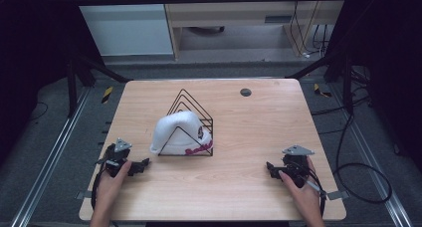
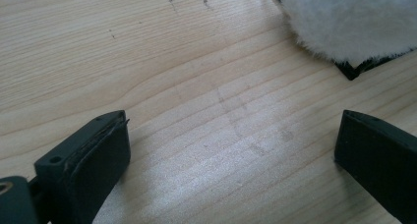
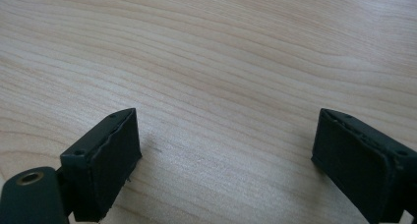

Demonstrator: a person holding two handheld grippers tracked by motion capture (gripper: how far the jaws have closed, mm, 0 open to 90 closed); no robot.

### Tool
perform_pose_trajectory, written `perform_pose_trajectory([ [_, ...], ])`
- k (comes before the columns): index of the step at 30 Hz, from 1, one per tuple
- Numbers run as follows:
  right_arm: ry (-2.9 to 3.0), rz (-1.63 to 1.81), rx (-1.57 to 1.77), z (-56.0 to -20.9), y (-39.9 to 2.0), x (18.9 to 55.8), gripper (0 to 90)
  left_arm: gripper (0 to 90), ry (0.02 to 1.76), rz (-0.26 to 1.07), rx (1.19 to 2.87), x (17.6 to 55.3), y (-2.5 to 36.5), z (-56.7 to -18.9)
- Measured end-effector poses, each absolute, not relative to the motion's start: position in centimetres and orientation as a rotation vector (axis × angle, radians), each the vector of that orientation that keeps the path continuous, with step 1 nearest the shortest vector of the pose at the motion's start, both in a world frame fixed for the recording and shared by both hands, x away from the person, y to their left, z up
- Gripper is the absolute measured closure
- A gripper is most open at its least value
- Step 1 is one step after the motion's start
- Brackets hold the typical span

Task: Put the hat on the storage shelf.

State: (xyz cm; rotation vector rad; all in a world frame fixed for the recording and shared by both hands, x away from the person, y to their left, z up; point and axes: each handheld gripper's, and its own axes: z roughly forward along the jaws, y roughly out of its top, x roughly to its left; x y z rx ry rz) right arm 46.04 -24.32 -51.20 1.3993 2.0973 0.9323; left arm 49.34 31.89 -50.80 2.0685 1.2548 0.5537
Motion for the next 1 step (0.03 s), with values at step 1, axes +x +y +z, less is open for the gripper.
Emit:
perform_pose_trajectory([
  [1,2.092,0.926,1.397,-51.24,-24.32,46.0,10.9,0.0,1.258,0.556,2.066,49.34,31.87,-50.8],
])
